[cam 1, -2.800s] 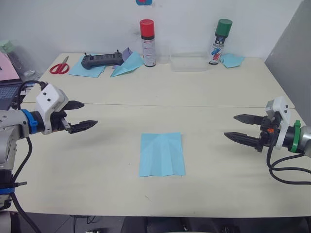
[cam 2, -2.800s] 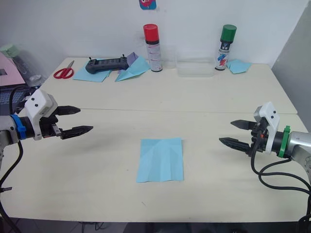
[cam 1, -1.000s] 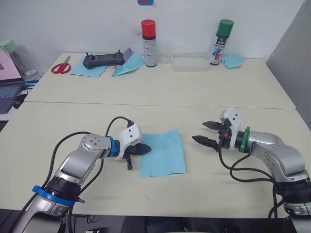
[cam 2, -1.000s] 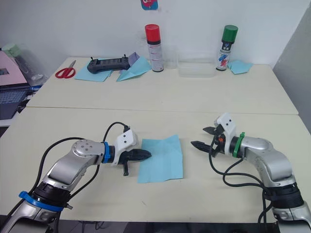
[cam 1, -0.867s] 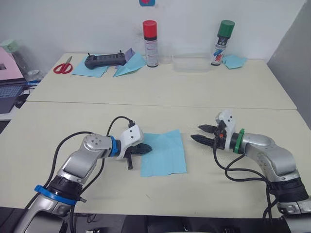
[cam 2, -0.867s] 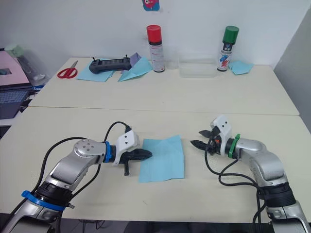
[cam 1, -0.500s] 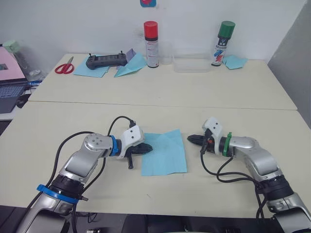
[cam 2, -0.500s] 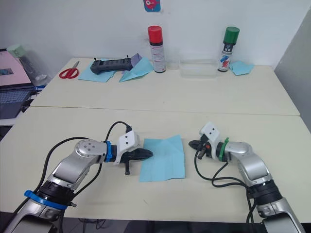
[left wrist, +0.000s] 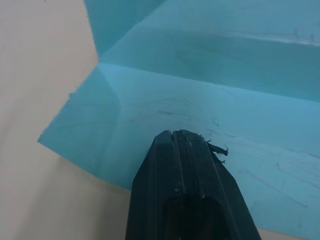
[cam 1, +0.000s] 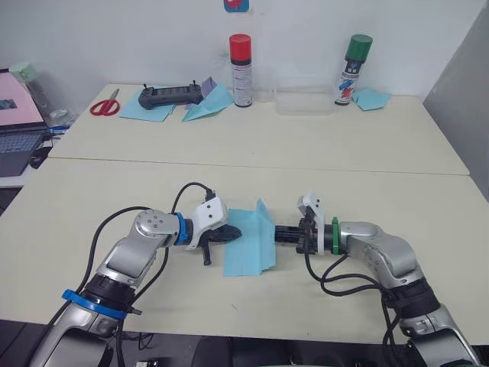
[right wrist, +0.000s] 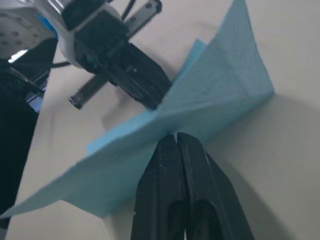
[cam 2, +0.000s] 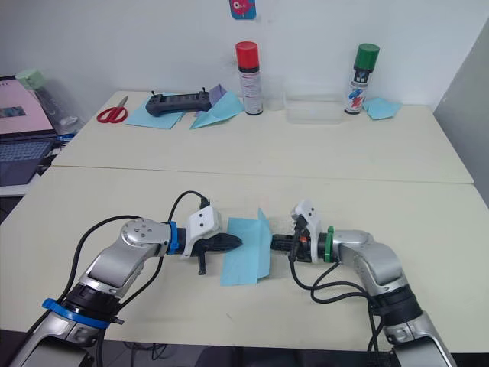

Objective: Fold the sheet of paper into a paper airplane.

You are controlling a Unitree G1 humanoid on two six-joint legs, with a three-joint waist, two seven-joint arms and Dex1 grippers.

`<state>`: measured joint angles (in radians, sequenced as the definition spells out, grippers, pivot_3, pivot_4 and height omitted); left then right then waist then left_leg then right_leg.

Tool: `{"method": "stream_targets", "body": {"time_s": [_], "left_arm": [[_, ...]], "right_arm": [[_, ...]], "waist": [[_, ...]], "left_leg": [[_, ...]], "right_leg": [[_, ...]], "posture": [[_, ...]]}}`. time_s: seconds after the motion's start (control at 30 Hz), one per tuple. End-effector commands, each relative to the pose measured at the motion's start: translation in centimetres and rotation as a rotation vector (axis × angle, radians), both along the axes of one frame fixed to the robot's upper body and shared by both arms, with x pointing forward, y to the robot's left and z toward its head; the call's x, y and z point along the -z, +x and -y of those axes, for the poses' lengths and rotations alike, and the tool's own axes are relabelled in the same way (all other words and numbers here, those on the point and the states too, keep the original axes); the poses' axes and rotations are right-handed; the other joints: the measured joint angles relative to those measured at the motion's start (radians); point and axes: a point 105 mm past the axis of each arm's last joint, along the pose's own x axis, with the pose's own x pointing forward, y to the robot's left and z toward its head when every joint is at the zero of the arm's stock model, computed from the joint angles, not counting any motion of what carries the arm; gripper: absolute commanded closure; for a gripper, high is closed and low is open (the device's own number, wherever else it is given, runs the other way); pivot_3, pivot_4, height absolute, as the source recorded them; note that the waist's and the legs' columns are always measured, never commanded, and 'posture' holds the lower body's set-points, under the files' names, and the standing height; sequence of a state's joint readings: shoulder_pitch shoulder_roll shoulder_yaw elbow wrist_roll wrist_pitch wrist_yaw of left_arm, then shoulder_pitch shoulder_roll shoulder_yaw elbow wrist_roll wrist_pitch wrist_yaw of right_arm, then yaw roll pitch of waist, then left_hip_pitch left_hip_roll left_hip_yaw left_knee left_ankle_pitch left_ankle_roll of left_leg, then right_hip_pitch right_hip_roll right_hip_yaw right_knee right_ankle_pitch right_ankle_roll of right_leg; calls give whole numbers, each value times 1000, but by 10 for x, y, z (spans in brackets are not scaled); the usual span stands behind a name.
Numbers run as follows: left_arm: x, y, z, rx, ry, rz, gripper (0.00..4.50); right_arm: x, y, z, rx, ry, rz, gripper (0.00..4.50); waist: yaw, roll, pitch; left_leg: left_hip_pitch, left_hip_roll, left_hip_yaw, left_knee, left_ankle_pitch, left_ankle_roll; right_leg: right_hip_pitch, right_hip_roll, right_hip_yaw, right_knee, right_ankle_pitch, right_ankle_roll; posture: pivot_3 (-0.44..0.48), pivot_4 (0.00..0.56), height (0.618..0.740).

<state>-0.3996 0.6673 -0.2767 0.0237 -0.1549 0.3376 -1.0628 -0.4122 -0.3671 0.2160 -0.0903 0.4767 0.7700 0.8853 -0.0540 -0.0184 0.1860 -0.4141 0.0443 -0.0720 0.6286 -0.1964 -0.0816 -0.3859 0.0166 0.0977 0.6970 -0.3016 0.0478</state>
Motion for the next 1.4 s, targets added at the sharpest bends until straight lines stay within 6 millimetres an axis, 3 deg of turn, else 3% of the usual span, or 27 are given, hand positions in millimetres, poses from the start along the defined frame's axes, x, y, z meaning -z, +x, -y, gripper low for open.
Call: {"method": "stream_targets", "body": {"time_s": [0.03,0.4,0.63,0.73,0.97,1.1,1.27,1.4], "left_arm": [[18,-3,-5,-21,47,-52,4500],[14,-5,-18,-22,80,-72,4500],[9,-6,-29,-45,93,-80,4500],[-7,-4,-36,-61,82,-58,4500],[-53,0,-39,-82,-2,15,4500],[-77,-3,-21,-69,-129,36,4500],[-62,-11,-9,-55,-114,12,4500],[-17,-17,-17,-50,54,-17,4500]], "right_arm": [[-14,1,-11,-15,39,42,4469],[9,6,-45,-79,-32,86,4469],[36,9,-48,-121,-187,122,4469],[47,10,-45,-143,-280,148,4469],[48,15,-43,-129,-284,149,4469],[50,16,-39,-126,-304,165,4469],[48,17,-39,-122,-303,168,4469],[43,16,-37,-114,-291,168,4469]], "waist": [[1,0,0],[-4,0,0],[-17,0,0],[-30,0,-1],[-32,-1,-1],[-31,-1,-1],[-31,-1,-1],[-30,-1,-1]], "left_leg": [[0,0,0,0,0,0],[0,0,0,-1,0,0],[0,1,0,-2,0,0],[1,2,0,-2,0,0],[1,2,0,-2,0,0],[1,2,0,-2,0,0],[1,2,0,-2,0,0],[1,1,0,-2,0,0]], "right_leg": [[0,0,0,0,0,0],[-1,0,0,0,0,0],[-2,1,0,0,0,0],[-1,1,0,0,0,0],[-2,1,0,0,0,0],[-1,1,0,1,0,0],[-1,1,0,0,0,0],[-1,1,0,0,0,0]], "posture": [[0,150,740],[0,150,740],[0,150,740],[0,150,740],[0,150,740],[0,150,740],[0,150,740],[0,150,740]]}}
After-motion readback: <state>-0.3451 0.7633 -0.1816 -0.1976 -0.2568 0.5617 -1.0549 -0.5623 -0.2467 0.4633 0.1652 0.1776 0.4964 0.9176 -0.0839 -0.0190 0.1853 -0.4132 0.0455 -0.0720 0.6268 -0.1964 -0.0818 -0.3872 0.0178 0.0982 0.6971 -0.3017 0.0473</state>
